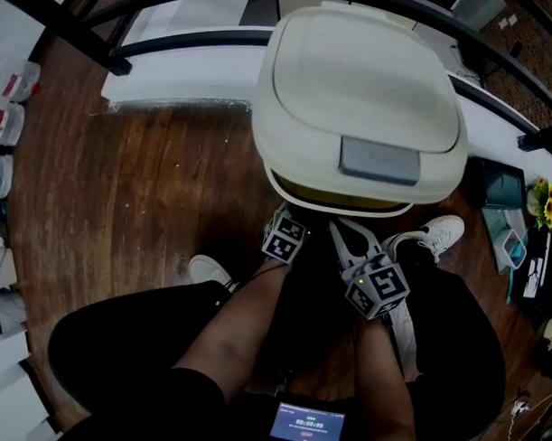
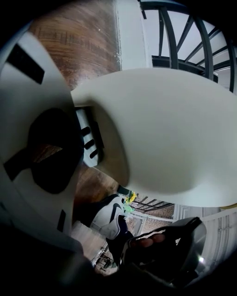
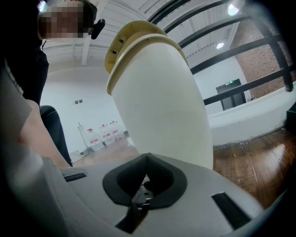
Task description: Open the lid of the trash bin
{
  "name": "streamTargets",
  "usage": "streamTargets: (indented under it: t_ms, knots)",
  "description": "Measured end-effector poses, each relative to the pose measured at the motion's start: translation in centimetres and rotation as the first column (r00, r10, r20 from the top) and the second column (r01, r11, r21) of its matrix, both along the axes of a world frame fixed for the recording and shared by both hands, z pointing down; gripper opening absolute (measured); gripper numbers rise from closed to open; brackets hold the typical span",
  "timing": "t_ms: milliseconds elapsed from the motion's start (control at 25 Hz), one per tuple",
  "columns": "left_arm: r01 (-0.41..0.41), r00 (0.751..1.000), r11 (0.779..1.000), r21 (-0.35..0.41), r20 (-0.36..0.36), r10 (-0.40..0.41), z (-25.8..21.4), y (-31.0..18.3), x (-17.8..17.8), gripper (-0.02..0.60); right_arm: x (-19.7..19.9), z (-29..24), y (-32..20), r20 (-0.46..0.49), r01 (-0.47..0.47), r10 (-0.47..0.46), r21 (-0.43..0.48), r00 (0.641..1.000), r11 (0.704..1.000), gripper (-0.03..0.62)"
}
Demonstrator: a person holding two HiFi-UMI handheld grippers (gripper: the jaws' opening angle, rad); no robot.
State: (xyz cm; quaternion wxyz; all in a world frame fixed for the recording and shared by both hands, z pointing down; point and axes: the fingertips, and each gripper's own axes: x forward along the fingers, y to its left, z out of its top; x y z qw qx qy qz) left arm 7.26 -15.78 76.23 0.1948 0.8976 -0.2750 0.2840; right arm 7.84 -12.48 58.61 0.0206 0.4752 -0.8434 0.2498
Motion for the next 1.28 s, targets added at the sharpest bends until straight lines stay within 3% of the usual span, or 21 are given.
streamTargets:
  t_ms: [160, 320, 600, 720, 960, 1080, 1280]
  knots:
    - [-0.035, 0.997, 0.999, 0.033, 0.067, 0.033, 0.4, 0.9, -0.6, 0.032, -0.2, -0.2, 0.2, -0.003, 0.006, -0.006, 0.004, 1.0, 1.0, 0.02]
    - [0.005, 1.0, 1.0, -0.01, -0.004, -0.005, -0.4, 1.3, -1.3, 0.034, -0.6, -1.2, 0.3, -0.004, 0.026, -0.026, 0.012, 1.0, 1.0, 0.02]
    - [-0.082, 0.994, 0.997, -0.006, -0.073, 0.081, -8.0, 6.8, -2.6, 0.035, -3.0, -8.1, 2.5, -0.06, 0.128, -0.123, 0.07, 0.991, 0.989, 0.02]
    - [-0.085, 0.991, 0.996, 0.026, -0.101, 0.087, -13.2, 9.0, -4.1, 0.035, -4.3, -12.6, 5.5, -0.08, 0.169, -0.161, 0.105, 0.984, 0.98, 0.02]
    - [-0.042, 0.975, 0.979, 0.2, -0.206, 0.084, -27.5, 10.8, -5.3, 0.035, -5.9, -21.3, 12.3, -0.095, 0.218, -0.204, 0.178, 0.974, 0.959, 0.02]
    - [-0.038, 0.942, 0.96, 0.278, -0.31, 0.127, -36.3, 12.8, -5.2, 0.035, -5.9, -26.4, 15.2, -0.105, 0.215, -0.196, 0.228, 0.975, 0.95, 0.02]
    - [-0.11, 0.872, 0.896, 0.43, -0.39, 0.294, -48.7, 19.2, -5.3, 0.035, -4.3, -34.4, 19.2, -0.09, 0.164, -0.142, 0.33, 0.986, 0.93, 0.018]
